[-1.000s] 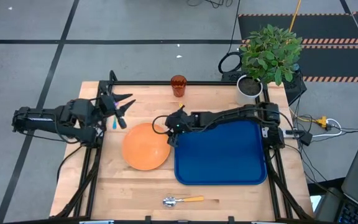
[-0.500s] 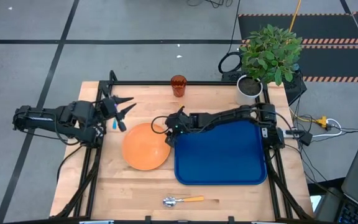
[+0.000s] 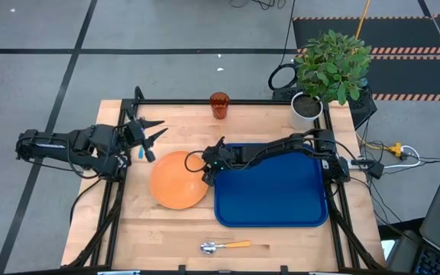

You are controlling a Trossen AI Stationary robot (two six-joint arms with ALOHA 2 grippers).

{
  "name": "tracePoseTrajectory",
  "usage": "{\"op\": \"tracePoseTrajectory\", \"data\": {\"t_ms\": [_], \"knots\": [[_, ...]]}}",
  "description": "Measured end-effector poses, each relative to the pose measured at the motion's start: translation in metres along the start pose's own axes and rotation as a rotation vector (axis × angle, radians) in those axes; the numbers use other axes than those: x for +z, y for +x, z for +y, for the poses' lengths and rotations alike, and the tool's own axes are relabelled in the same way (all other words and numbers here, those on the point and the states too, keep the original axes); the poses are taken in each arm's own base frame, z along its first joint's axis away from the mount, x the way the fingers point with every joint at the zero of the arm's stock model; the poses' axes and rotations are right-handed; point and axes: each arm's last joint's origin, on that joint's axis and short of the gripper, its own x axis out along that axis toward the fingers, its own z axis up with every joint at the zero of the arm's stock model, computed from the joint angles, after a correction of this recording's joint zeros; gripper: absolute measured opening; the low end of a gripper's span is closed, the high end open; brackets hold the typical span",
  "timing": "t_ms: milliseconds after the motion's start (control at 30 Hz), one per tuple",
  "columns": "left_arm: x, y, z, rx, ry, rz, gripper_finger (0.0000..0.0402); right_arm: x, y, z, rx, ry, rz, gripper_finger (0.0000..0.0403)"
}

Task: Pick and place plate/cup/fork/spoon on tray
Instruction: Put the orange plate on the middle of the blue serving tray

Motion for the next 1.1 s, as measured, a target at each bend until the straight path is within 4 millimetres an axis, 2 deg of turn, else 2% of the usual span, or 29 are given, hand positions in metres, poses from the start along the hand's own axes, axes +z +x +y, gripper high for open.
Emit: {"op": "tracePoseTrajectory", "data": {"t_ms": [467,767,900,1000,1100], "knots": [[-0.002,0.000,-0.001,-0.005,0.019,0.015,0.0118,-0.001,0.001,-0.001,-0.023,0.020,0.000,0.0180],[-0.001,0.000,0.000,-0.004,0.024,0.011,0.0118,-0.012,0.004,-0.004,-0.015,0.025,0.034,0.0180],[-0.001,0.000,0.000,-0.003,0.024,0.011,0.0118,-0.009,0.004,-0.003,0.000,0.017,0.003,0.0180],[-0.001,0.000,0.000,-0.003,0.024,0.011,0.0118,-0.005,0.004,-0.001,0.016,0.008,-0.035,0.0164],[-0.002,0.000,-0.001,-0.004,0.026,0.013,0.0118,-0.003,0.004,0.000,0.024,-0.013,-0.057,0.0118]]}}
